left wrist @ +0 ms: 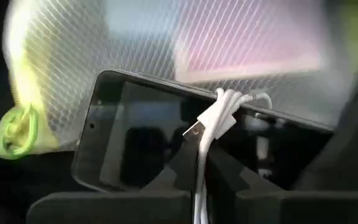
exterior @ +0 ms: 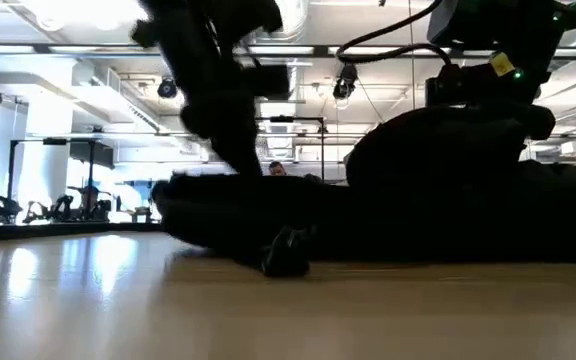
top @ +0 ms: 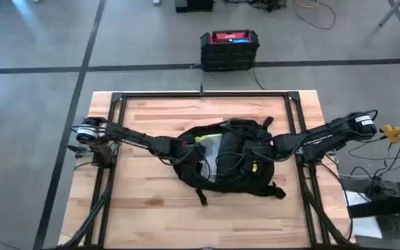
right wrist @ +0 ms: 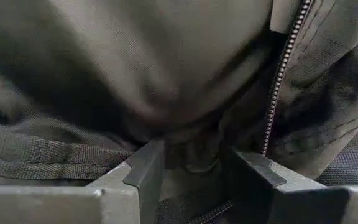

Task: Unpack backpack
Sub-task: Remove the white charger cable from the black phone

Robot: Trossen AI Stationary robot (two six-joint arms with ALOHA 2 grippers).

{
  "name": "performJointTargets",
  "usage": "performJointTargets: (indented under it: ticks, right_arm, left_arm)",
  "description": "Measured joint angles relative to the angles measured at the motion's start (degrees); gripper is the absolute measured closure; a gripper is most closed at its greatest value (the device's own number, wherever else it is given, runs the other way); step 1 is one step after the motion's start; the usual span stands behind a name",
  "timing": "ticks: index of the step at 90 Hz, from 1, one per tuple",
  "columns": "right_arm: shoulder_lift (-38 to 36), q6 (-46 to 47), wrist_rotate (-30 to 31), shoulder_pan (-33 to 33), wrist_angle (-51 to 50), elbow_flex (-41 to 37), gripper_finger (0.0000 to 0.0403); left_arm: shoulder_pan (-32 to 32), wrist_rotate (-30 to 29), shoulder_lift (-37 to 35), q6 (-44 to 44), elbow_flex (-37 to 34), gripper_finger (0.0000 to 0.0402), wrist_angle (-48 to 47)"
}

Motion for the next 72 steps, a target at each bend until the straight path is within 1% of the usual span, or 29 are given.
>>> performJointTargets:
  ticks: [19, 33, 55, 72]
  right_arm:
    - [-5.0, -0.1, -0.4, 0.0, 0.0, 0.2, 0.0268]
    - [-7.0, -0.1, 0.1, 0.0, 0.3, 0.2, 0.026]
    - [-7.0, -0.6, 0.2, 0.0, 1.6, 1.2, 0.0247]
    - [-7.0, -4.4, 0.3, 0.0, 0.9, 5.2, 0.0237]
  left_arm:
    - [-2.9, -6.2, -11.3, -1.0, -0.2, 0.0401, 0.2]
    - [-4.5, -9.6, -16.7, -1.8, -1.2, 0.0401, 1.2]
    - [-6.2, -11.4, -20.3, -5.7, -5.3, 0.0401, 1.7]
    - [-9.2, -11.3, -21.8, -9.2, -9.2, 0.0401, 3.3]
